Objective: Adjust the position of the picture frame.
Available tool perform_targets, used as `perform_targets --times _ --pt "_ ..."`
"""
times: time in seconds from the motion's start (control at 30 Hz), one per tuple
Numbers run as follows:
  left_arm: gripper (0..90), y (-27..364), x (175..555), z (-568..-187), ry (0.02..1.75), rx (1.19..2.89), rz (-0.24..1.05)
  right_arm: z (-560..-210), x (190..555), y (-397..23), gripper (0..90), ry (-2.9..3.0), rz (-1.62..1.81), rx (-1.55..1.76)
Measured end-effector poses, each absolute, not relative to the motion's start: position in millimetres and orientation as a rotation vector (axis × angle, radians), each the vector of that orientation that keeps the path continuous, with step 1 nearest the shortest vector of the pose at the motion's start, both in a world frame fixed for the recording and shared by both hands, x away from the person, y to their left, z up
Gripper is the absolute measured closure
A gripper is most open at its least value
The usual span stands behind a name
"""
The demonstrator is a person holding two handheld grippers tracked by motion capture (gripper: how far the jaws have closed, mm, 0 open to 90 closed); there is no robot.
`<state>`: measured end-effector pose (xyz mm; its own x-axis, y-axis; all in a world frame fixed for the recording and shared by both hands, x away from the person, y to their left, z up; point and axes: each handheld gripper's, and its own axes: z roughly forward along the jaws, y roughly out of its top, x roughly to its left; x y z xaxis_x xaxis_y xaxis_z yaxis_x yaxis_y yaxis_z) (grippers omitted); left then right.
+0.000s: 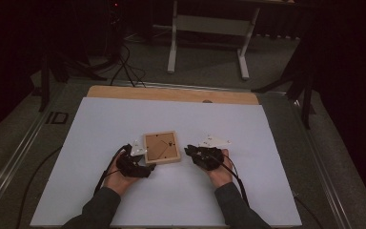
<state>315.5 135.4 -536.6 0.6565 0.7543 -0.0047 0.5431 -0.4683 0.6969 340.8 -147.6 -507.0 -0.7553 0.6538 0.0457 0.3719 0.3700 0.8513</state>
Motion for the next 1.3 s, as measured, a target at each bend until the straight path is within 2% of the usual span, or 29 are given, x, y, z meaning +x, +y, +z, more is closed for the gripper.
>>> perform_targets --times 0.07,0.57,1.3 --pt "31.0 134 316 -537 1.001 2.188 0.399 -513 344 -142 84.0 2.352 1.314 0.928" --pt "31.2 126 324 -537 0.987 2.205 0.392 -520 347 -115 88.1 2.436 1.220 0.850" --pt "32.3 113 332 -534 0.975 2.213 0.383 -519 345 -119 89.3 2.439 1.162 0.856"
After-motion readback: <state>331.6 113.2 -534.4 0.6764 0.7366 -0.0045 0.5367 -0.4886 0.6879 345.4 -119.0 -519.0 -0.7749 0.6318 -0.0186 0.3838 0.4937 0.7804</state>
